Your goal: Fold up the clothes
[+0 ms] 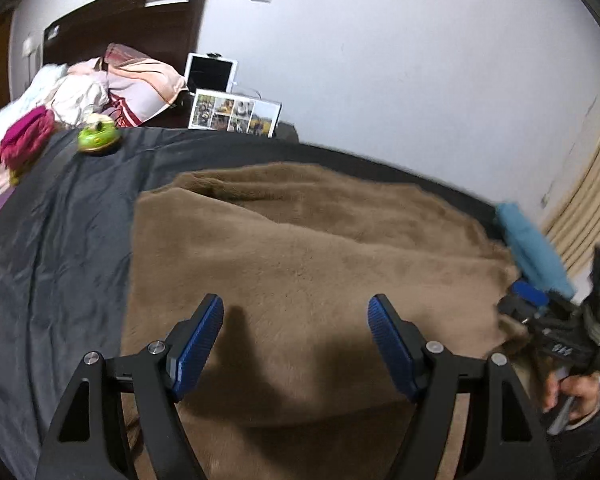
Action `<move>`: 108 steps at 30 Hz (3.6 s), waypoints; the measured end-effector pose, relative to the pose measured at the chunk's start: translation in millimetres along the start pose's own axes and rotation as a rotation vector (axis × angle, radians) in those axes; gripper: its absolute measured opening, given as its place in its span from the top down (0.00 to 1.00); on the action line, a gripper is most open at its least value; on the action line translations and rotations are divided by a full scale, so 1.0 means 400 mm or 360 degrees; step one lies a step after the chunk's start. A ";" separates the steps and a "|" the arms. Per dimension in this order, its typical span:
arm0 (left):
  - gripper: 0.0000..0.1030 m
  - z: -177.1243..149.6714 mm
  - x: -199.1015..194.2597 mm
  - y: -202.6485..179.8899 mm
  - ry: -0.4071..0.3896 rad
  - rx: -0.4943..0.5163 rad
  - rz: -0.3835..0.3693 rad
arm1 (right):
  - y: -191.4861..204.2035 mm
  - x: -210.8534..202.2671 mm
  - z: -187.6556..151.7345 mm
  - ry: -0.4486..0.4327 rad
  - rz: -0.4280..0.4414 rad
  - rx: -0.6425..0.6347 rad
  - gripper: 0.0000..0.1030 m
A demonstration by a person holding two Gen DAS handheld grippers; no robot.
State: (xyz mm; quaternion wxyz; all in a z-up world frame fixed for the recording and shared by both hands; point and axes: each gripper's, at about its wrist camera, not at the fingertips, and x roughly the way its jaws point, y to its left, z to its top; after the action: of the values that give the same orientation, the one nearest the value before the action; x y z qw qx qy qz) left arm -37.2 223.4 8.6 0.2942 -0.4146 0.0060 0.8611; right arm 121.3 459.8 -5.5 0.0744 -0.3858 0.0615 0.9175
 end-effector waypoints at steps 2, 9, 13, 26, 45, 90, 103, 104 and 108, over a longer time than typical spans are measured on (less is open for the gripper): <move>0.24 -0.010 0.044 0.004 0.0055 0.0019 0.0049 | 0.000 0.017 -0.005 0.0020 -0.0011 -0.0017 0.25; 0.24 -0.047 0.104 0.057 0.0090 -0.0024 0.0075 | 0.000 0.077 -0.025 0.0090 -0.0049 -0.0075 0.23; 0.23 -0.054 0.107 0.054 0.0069 0.0023 0.0100 | 0.000 0.112 -0.036 0.0130 -0.0070 -0.0109 0.22; 0.21 -0.078 0.009 -0.005 0.0084 0.0227 0.0074 | -0.001 -0.008 -0.032 -0.0015 0.0022 -0.0017 0.22; 0.18 -0.111 0.016 0.033 0.0157 0.0160 0.0074 | 0.041 0.020 -0.094 0.0119 -0.0025 -0.0159 0.20; 0.15 -0.475 -0.319 -0.033 0.0229 0.0494 -0.0041 | 0.160 -0.438 -0.528 0.0156 0.0497 -0.0755 0.18; 0.15 -0.504 -0.321 -0.122 0.0225 0.0670 -0.0082 | 0.127 -0.527 -0.649 0.0334 0.0315 -0.0859 0.30; 0.15 -0.505 -0.323 -0.125 0.0224 0.0677 -0.0077 | 0.121 -0.524 -0.653 0.0340 0.0296 -0.0846 0.45; 0.15 -0.511 -0.332 -0.123 0.0217 0.0682 -0.0058 | 0.113 -0.519 -0.655 0.0326 0.0277 -0.0811 0.66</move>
State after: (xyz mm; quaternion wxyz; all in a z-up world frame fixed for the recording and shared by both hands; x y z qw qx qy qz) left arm 197.5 145.5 -18.6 0.3900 -0.4000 0.2012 0.8046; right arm 439.7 352.4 -36.1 -0.1106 -0.4760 -0.1309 0.8626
